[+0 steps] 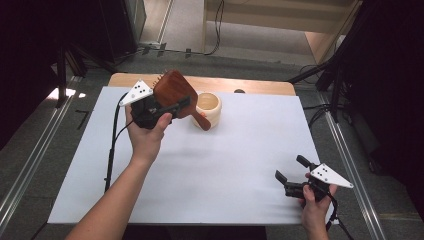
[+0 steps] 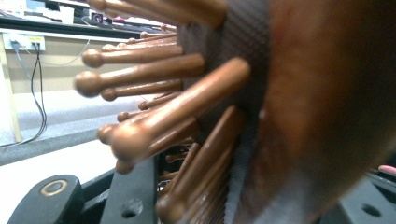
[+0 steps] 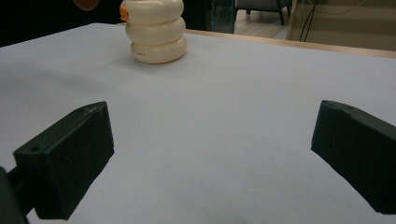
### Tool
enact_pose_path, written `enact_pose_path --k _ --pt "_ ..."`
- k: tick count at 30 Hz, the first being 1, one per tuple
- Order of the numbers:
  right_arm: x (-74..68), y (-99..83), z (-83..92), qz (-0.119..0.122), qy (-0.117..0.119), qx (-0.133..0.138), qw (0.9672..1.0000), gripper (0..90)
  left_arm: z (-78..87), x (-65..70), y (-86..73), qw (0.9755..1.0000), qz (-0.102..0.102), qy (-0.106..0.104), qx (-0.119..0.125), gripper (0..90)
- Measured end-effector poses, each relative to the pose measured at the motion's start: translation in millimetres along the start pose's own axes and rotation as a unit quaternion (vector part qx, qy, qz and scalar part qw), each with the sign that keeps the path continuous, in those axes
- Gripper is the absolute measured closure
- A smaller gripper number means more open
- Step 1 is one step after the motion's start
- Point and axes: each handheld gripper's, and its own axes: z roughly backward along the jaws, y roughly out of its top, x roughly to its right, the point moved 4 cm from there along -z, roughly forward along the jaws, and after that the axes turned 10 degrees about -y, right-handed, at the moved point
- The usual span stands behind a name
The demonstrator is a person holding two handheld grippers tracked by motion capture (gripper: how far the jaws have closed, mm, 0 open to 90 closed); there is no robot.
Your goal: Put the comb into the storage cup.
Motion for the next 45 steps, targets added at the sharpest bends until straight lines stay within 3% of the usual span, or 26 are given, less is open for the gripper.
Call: enact_pose_path --k 8,32,45 --pt "0.0 -0.3 -0.1 0.000 0.001 0.001 1.0000 0.0 -6.4 -5.4 5.0 1.0000 -0.005 0.003 -0.002 56.5" --pt "-0.5 -1.4 -1.3 0.004 0.005 0.000 1.0000 0.0 -23.4 -24.7 18.8 0.9998 0.013 0.009 0.011 56.5" --pt "-0.2 -1.4 -1.2 0.002 0.008 0.001 1.0000 0.0 -31.7 -36.4 23.7 0.9995 0.014 0.022 0.018 56.5"
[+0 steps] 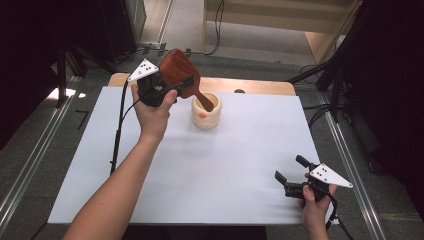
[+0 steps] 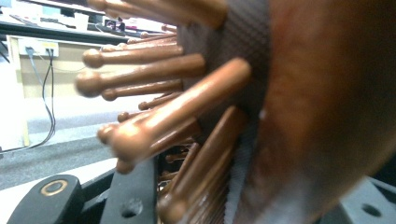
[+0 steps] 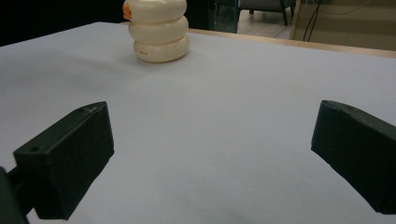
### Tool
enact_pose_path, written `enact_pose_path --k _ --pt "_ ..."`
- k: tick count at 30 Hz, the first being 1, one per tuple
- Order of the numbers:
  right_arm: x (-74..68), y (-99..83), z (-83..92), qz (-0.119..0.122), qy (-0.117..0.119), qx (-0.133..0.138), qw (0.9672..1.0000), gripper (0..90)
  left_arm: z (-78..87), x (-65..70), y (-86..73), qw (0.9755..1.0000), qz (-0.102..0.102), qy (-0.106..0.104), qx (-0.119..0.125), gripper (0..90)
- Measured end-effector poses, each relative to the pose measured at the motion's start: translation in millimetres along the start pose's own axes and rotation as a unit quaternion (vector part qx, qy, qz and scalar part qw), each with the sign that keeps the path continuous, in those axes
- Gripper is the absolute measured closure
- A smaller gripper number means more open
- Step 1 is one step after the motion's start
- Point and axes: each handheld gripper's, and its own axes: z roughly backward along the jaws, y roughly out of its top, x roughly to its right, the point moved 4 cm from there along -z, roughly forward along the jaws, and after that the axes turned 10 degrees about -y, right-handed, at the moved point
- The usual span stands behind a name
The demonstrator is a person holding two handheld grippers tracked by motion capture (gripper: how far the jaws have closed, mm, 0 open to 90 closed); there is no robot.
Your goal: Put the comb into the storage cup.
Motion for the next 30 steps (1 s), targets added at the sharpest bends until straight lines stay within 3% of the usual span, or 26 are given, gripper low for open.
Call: enact_pose_path --k 6,23,30 --pt "-0.2 -0.3 -0.4 0.000 0.000 -0.001 1.0000 0.0 -2.8 -9.7 -0.4 0.9998 0.008 0.018 0.004 56.5" --pt "-0.2 -0.5 -0.8 0.000 0.001 0.000 1.0000 0.0 -19.1 -25.2 -14.4 0.9990 0.010 0.041 -0.010 56.1" --pt "-0.4 -0.3 -1.1 0.000 0.003 0.001 1.0000 0.0 -26.3 -30.4 -20.9 0.9986 0.019 0.048 -0.014 56.1"
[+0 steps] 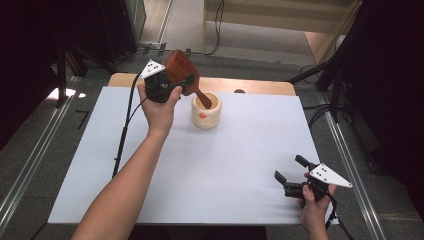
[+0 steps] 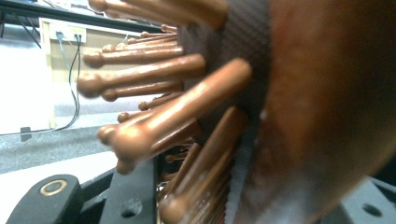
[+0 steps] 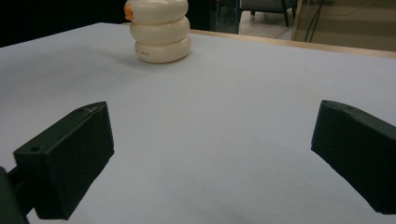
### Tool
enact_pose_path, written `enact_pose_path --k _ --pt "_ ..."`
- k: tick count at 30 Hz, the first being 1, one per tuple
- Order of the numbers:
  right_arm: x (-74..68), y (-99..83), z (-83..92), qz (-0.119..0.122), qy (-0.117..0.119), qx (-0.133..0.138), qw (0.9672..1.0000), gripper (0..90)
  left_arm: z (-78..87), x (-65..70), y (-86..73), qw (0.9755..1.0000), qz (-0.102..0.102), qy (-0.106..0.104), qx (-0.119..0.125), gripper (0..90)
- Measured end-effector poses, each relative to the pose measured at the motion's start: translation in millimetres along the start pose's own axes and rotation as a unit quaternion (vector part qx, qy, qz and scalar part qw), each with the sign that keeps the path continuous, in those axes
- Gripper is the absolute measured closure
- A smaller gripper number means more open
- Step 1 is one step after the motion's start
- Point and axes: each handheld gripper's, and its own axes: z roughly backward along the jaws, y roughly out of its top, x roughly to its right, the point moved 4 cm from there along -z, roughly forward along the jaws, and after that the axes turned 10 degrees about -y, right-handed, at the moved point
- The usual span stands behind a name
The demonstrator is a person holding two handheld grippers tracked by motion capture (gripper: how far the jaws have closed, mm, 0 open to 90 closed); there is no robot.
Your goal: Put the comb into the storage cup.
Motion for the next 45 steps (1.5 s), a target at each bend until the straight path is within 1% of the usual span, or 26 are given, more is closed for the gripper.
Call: enact_pose_path --k 4,6,10,17,27,32,39,43,45 --pt "-0.1 -0.1 -0.4 -0.001 0.001 0.000 1.0000 0.0 -4.7 -1.6 -4.5 1.0000 0.000 0.000 -0.003 56.0" --pt "-0.6 0.0 -0.6 -0.001 0.002 0.000 1.0000 0.0 -6.9 -3.0 -6.7 1.0000 0.001 0.006 -0.007 56.0" --pt "-0.7 -0.1 -0.7 0.000 0.002 0.002 1.0000 0.0 -10.9 -5.0 -10.9 0.9999 0.003 0.006 -0.011 56.0" --pt "-0.6 -0.1 -0.5 -0.002 0.003 0.003 1.0000 0.0 -17.8 -8.6 -19.0 0.9996 0.007 0.014 -0.023 55.9" --pt "-0.3 0.0 -0.6 0.000 0.007 0.007 1.0000 0.0 -23.7 -13.7 -25.9 0.9992 0.015 0.019 -0.031 55.9" --pt "-0.7 0.0 -0.8 0.001 0.006 0.006 1.0000 0.0 -27.3 -14.2 -31.6 0.9988 0.016 0.022 -0.040 55.8" --pt "-0.5 0.0 -0.8 0.001 0.006 0.006 1.0000 0.0 -33.8 -16.5 -42.6 0.9982 0.028 0.024 -0.047 55.7" --pt "-0.6 -0.1 -1.0 0.001 0.007 0.007 1.0000 0.0 -36.5 -18.5 -47.7 0.9976 0.043 0.019 -0.049 55.4" --pt "-0.6 -0.1 -1.0 0.001 0.007 0.007 1.0000 0.0 -37.4 -19.0 -49.2 0.9974 0.047 0.022 -0.050 55.2"
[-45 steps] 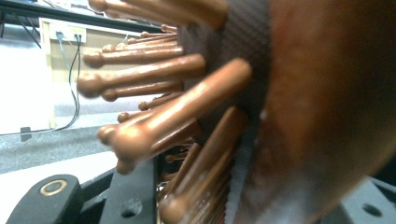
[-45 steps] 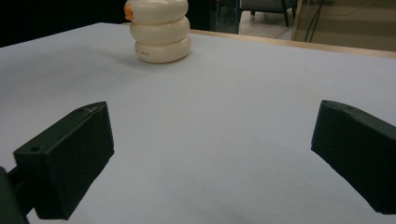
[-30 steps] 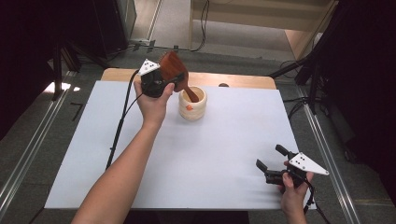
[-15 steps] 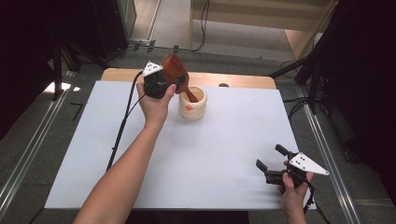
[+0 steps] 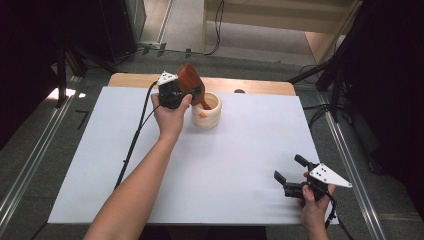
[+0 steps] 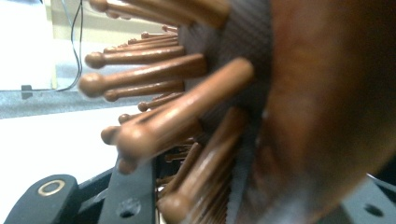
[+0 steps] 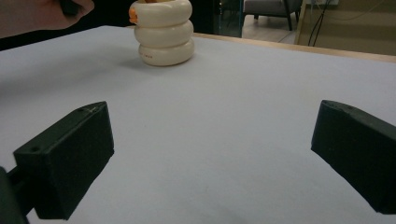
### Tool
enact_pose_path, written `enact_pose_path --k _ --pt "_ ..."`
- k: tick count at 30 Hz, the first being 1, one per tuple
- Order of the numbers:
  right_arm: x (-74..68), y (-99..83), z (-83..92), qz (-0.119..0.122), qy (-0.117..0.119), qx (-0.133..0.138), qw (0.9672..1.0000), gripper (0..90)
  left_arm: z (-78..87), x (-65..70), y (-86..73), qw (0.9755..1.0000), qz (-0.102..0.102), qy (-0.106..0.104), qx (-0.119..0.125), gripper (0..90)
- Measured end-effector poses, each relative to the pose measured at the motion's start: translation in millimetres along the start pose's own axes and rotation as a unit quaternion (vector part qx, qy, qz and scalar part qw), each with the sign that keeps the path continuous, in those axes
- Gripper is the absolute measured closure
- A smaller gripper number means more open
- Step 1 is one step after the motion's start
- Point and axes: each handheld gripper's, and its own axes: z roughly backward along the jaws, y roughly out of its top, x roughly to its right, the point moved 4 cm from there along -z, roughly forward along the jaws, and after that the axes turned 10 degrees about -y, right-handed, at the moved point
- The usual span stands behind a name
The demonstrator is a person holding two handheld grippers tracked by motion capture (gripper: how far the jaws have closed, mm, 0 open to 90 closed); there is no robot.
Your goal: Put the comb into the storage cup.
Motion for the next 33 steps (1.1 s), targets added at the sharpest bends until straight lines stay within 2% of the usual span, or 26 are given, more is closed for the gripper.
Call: enact_pose_path --k 6,8,12,17,21,24,27,31,33 --pt "0.1 0.0 0.0 0.000 0.000 0.000 1.0000 0.0 -4.7 -2.3 -5.9 0.9999 0.004 0.009 -0.009 54.8" --pt "0.1 0.0 -0.1 0.000 0.000 0.000 1.0000 0.0 -5.8 -3.2 -7.0 0.9999 0.009 0.003 -0.005 54.1" --pt "0.2 0.0 -0.2 0.000 -0.001 0.001 1.0000 0.0 -7.2 -3.4 -7.3 0.9999 0.012 0.004 -0.003 52.6" --pt "0.1 -0.2 -0.4 -0.001 -0.001 0.001 1.0000 0.0 -5.9 -8.1 -7.1 0.9995 0.030 0.001 -0.002 47.2" --pt "0.2 -0.2 -0.4 0.001 -0.002 0.001 1.0000 0.0 -4.2 -11.8 -5.6 0.9991 0.041 -0.012 0.004 38.8" --pt "0.2 -0.1 -0.5 0.000 -0.001 0.001 1.0000 0.0 -2.8 -14.0 -5.9 0.9990 0.043 -0.011 -0.003 28.0" --pt "0.1 -0.2 -0.5 0.001 -0.002 0.001 1.0000 0.0 -2.5 -12.7 -6.6 0.9994 0.031 -0.015 -0.009 15.1" --pt "0.0 -0.2 -0.6 0.001 -0.002 0.001 1.0000 0.0 -2.8 -8.4 -7.6 0.9998 0.007 -0.001 -0.019 0.0" --pt "0.2 -0.2 -0.5 0.000 -0.002 0.001 1.0000 0.0 -2.6 -7.0 -7.4 0.9998 0.006 -0.001 -0.018 0.0"
